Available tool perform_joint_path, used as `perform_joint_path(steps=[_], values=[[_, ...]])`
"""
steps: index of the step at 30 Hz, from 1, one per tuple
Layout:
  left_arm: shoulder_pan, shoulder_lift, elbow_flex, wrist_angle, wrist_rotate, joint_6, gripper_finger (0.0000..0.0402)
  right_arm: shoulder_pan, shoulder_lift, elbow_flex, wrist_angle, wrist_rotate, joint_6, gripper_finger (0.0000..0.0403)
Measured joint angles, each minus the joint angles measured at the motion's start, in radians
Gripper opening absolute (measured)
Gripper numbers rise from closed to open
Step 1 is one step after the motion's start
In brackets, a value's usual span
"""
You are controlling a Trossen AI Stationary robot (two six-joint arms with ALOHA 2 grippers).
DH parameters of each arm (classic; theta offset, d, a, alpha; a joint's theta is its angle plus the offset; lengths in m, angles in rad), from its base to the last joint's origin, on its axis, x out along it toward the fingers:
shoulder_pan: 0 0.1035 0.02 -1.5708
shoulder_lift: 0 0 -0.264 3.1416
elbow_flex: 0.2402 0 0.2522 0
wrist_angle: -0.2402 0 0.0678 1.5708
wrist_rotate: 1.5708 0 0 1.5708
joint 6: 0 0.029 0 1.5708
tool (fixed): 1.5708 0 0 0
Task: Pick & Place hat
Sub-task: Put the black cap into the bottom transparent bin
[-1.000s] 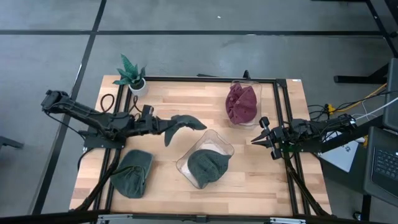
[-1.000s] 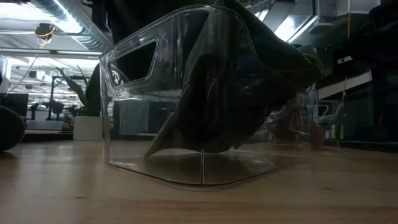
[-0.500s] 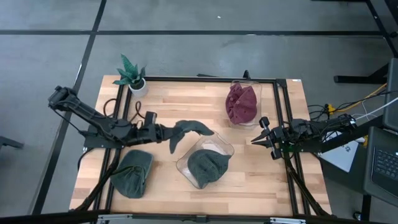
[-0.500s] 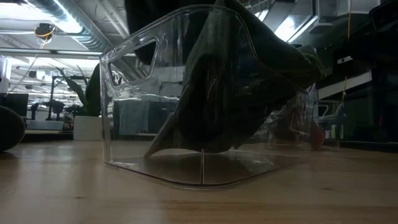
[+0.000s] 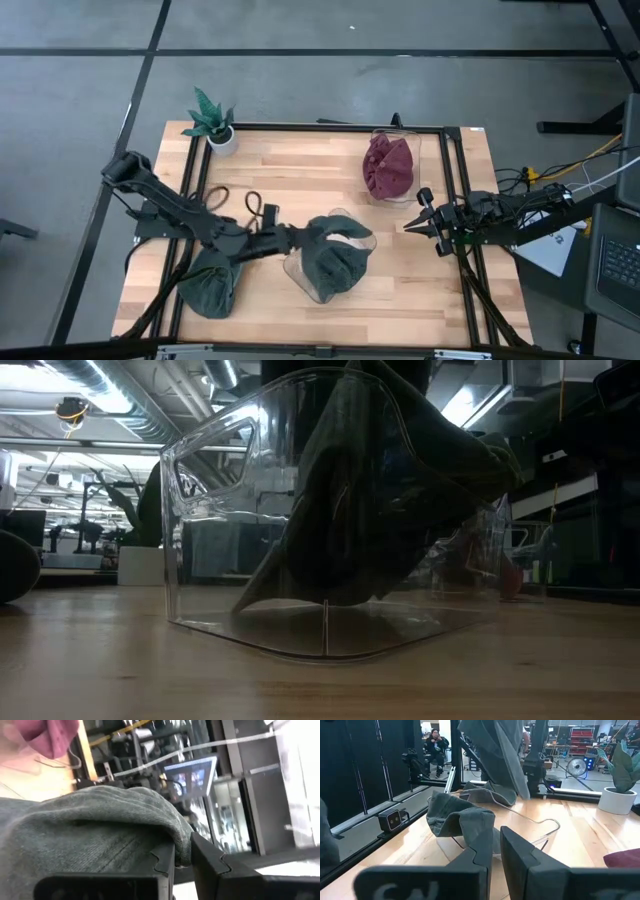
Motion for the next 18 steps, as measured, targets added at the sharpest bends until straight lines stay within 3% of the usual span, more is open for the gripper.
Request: perform_joint_path(steps=[5, 11, 18], values=[[-0.003, 0.124, 0.049, 0.122, -0.092, -0.006, 0.0036, 0.000, 0.000, 0.000, 0.000, 0.000, 0.000, 0.0036], [-0.003, 0.227, 0.089, 0.149, -0.212, -0.063, 0.0036, 0.000, 0.000, 0.000, 0.000, 0.000, -0.002, 0.0036], [-0.032, 0.291, 0.132, 0.147, -0.230, -0.143, 0.0036, 0.000, 0.000, 0.000, 0.000, 0.000, -0.001, 0.0036]])
